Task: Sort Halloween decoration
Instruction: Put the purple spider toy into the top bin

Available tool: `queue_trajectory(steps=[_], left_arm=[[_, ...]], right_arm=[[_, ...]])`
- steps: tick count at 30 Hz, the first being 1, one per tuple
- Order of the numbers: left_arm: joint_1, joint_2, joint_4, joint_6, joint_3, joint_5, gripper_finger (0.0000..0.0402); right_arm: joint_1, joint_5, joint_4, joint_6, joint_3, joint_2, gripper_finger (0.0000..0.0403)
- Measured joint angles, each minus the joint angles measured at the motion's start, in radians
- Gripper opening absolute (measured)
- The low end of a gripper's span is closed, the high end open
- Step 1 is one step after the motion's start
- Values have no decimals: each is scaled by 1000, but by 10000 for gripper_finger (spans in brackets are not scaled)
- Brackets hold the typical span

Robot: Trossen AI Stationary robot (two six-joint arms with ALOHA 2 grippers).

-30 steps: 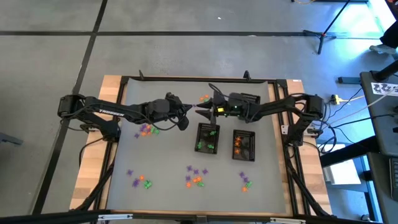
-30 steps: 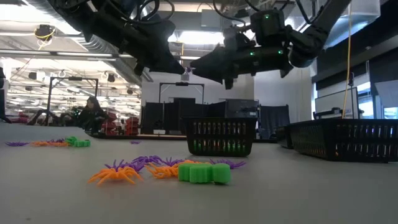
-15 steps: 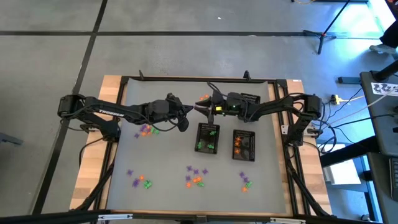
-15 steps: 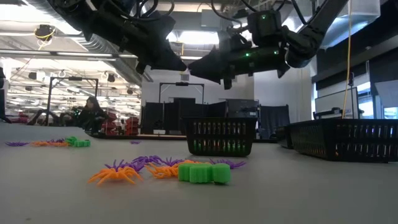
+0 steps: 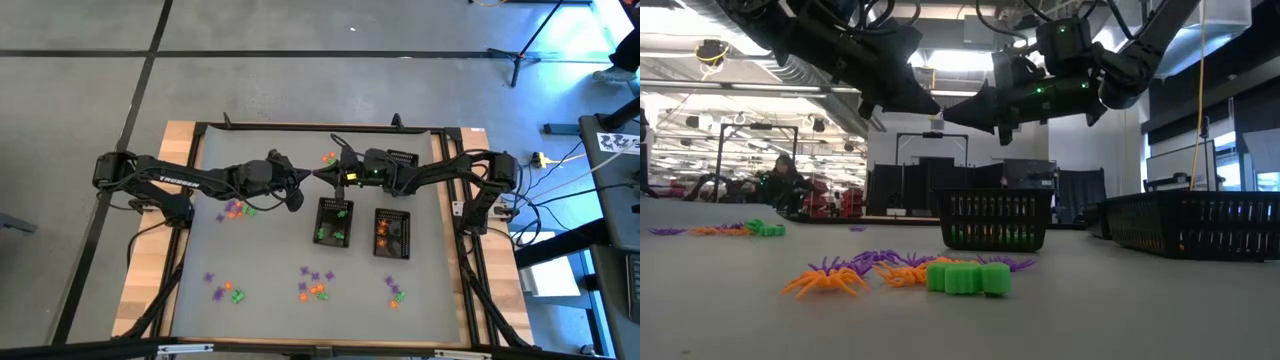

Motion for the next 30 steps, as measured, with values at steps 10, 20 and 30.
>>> queue_trajectory(steps=[10, 20, 30], left_arm=[[0, 0, -67, 23, 0, -5, 75], [0, 0, -117, 23, 0, -76, 100], [1, 0, -126, 19, 0, -88, 100]], right_arm=[[-32, 14, -176, -41, -1, -59, 4], [-110, 40, -646, -136, -47, -337, 2], [-230, 165, -666, -62, -418, -732, 2]])
